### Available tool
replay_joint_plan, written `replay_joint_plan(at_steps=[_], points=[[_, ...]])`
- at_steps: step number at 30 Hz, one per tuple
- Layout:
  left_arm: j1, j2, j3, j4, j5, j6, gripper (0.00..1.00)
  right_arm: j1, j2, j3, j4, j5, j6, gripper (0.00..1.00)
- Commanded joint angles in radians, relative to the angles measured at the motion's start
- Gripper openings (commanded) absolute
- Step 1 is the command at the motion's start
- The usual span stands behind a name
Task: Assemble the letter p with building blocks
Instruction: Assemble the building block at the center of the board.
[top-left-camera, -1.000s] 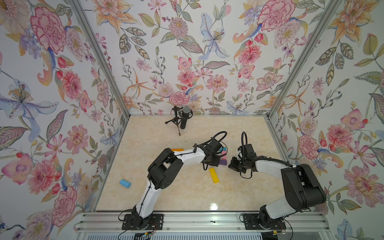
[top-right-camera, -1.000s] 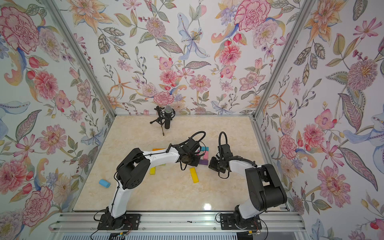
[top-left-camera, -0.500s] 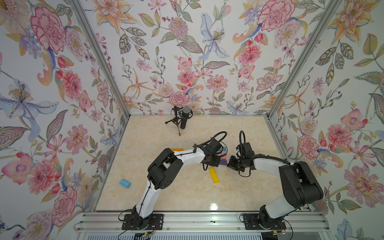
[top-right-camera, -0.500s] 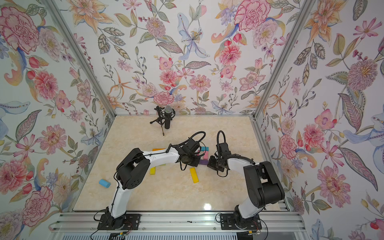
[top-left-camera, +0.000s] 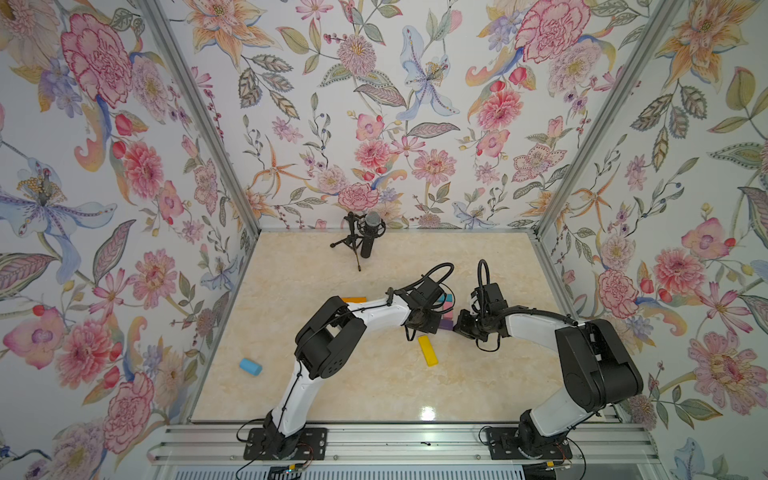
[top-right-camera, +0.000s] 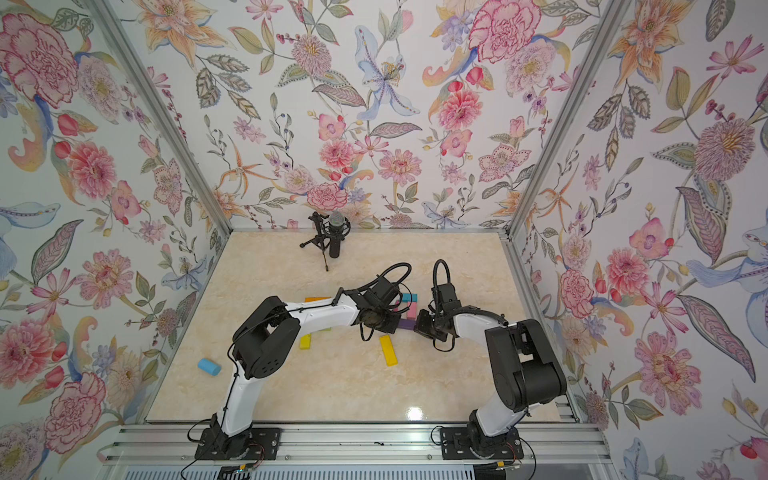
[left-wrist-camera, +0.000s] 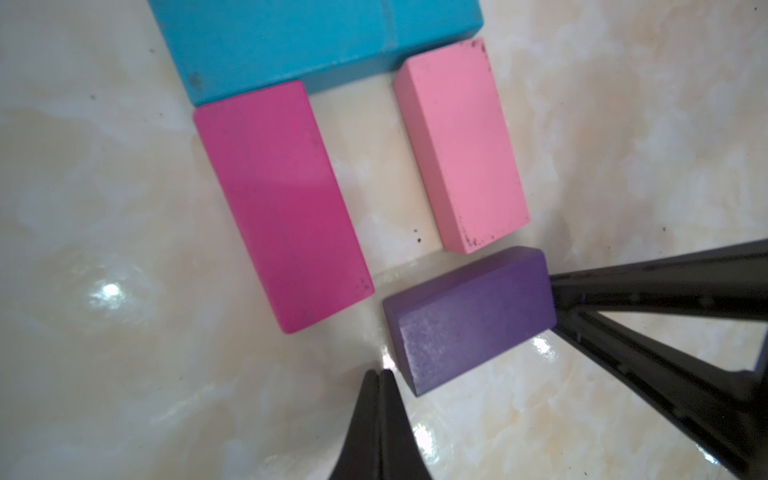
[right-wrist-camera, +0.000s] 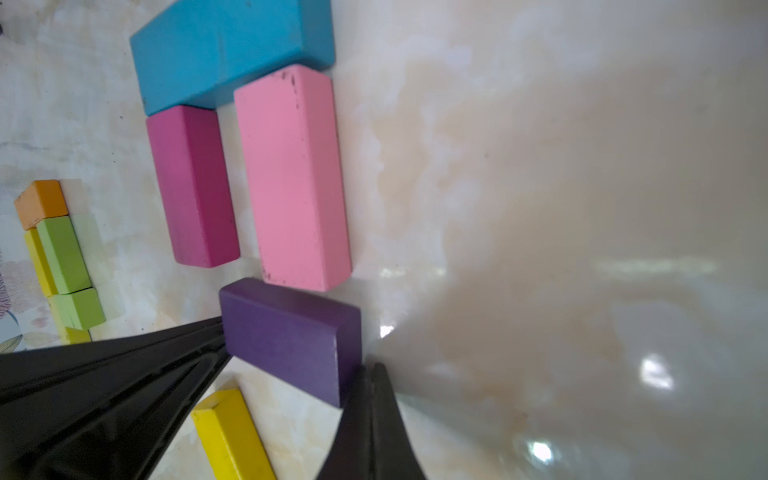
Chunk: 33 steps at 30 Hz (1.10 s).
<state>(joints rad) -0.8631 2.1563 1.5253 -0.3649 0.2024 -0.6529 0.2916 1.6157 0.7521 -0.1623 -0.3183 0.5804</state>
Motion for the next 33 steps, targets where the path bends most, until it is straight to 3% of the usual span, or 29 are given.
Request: replay_joint_plan(at_steps=[1, 20, 33], points=[[-0.001, -0.009, 0.018, -0.016, -0.001, 0.015, 0.00, 0.003, 0.027, 0.003, -0.030, 0.019, -0.004, 0.00], [0.000, -0.012, 0.028, -0.034, -0.008, 0.016, 0.00, -0.009, 0.017, 0.007, -0.030, 0.013, -0.007, 0.00], [0.000, -0.117, -0.049, -0.013, -0.080, 0.022, 0.00, 0.046, -0.145, -0.125, -0.037, 0.022, 0.067, 0.00]])
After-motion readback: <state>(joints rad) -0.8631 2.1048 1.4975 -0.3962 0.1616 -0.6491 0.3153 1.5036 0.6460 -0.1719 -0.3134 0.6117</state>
